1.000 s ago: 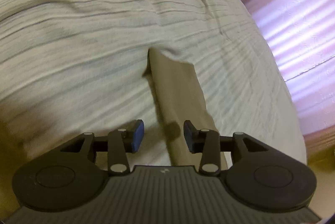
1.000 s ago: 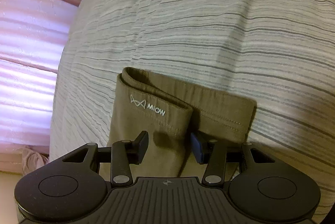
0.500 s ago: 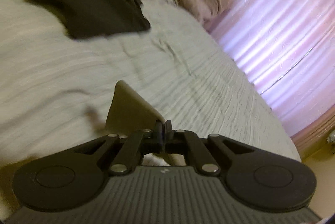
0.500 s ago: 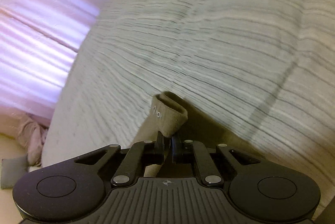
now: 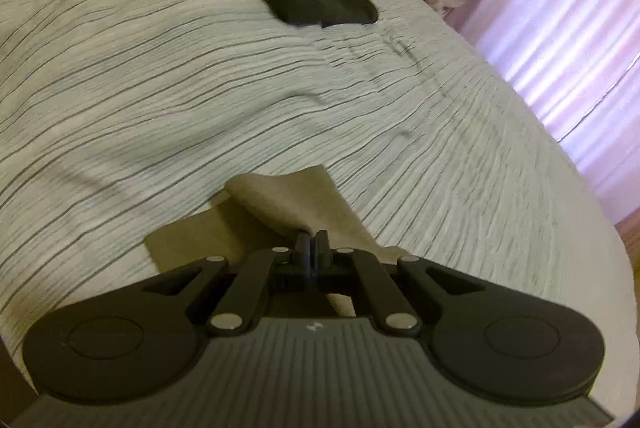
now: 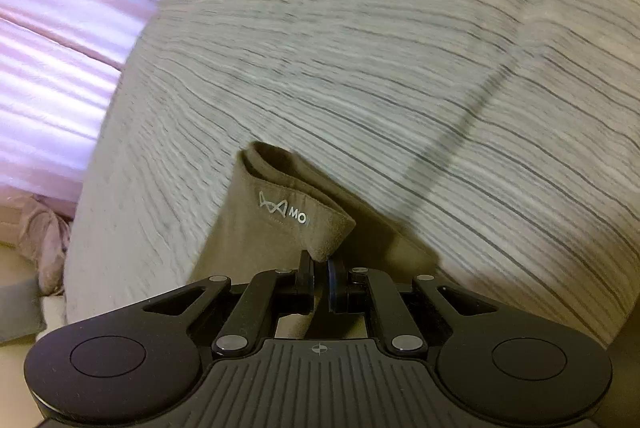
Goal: Fold clothes
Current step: 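Fold the held edges over with both grippers and release onto the shirt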
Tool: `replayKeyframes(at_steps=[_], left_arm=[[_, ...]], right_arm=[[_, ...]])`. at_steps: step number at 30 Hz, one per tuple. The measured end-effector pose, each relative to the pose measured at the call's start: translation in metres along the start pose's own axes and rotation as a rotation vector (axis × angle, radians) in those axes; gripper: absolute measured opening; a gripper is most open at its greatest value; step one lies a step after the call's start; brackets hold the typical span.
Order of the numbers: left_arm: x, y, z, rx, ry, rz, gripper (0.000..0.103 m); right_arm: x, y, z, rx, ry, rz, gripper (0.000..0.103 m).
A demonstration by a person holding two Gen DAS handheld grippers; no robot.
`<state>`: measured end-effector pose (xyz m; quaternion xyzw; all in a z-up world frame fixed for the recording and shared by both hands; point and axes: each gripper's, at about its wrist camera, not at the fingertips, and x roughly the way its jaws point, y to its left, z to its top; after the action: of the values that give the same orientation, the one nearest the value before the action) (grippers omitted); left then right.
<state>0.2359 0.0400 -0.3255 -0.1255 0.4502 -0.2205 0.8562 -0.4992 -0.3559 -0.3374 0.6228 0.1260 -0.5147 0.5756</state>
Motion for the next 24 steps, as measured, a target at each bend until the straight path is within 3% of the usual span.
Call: replayKeyframes(at_steps=[16,24], left_arm=[[-0.021,0.012,-0.011,-0.024,-0.033,0.020,0.000],[-0.008,0.022,-0.029,-0.031,0.000,0.064,0.000]], right_arm=[[-0.009,-0.018,0.006,0.058,0.002,0.028,0.006],[0.017,-0.017,0.003,0.012,0.045,-0.081,0.006]])
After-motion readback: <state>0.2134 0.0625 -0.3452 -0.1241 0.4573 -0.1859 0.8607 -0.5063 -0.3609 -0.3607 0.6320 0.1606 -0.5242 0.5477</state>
